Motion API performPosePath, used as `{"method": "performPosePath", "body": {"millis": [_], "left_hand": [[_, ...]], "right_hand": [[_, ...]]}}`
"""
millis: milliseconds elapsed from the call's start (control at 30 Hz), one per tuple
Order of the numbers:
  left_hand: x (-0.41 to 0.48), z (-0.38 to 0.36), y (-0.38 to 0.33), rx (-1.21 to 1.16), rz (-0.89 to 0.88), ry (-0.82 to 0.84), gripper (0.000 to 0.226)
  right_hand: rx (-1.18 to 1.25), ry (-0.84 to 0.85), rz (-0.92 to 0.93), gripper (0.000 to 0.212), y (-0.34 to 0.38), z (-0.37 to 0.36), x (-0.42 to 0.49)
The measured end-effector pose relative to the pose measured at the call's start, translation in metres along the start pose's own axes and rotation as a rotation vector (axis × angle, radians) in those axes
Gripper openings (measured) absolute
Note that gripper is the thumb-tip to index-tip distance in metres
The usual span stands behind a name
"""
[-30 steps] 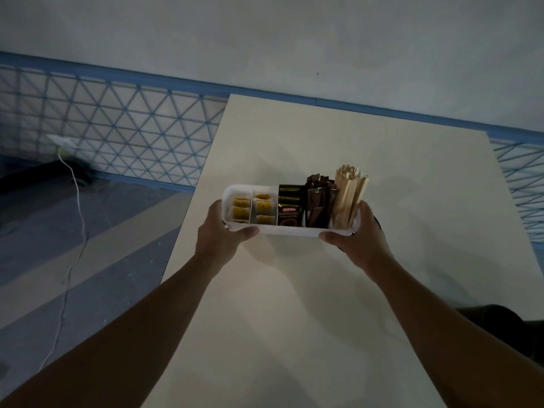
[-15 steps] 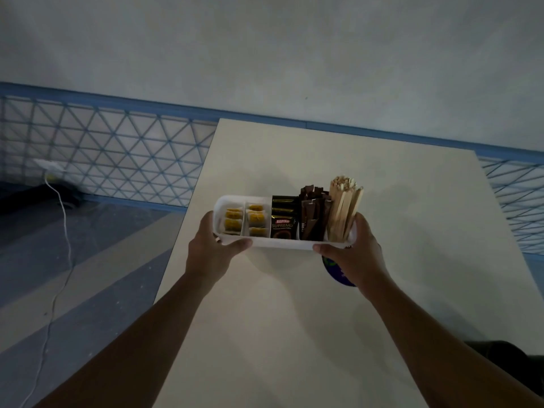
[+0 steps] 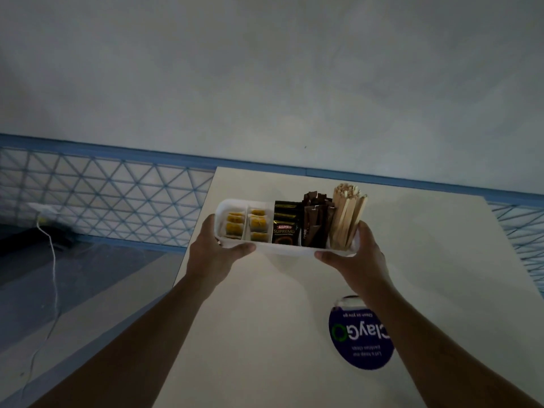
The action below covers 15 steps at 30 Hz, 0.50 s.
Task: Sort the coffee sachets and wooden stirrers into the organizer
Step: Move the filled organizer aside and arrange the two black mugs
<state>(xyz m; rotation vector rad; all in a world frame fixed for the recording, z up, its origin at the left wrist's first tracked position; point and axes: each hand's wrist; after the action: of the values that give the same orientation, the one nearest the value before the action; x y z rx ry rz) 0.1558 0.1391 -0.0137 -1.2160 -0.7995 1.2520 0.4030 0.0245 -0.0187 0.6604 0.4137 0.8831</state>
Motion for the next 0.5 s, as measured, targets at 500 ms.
{"method": "performPosePath", "body": {"millis": [500], "left_hand": [[0.099,-0.022,-0.001,0.032,-0.022,0.032,0.067]], "right_hand": [[-0.018,0.000,-0.037,0.073,0.008,-0.016,0.100]]}}
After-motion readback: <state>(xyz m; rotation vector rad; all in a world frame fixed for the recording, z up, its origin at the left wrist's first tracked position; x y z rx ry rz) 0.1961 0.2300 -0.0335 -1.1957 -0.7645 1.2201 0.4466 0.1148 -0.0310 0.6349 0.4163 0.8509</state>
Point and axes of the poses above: each hand's wrist, its own x-axis towards the middle knuckle, its own z-axis out of the back of the hand, y = z × x, and after that the axes turned 10 degrees about -x, right-handed
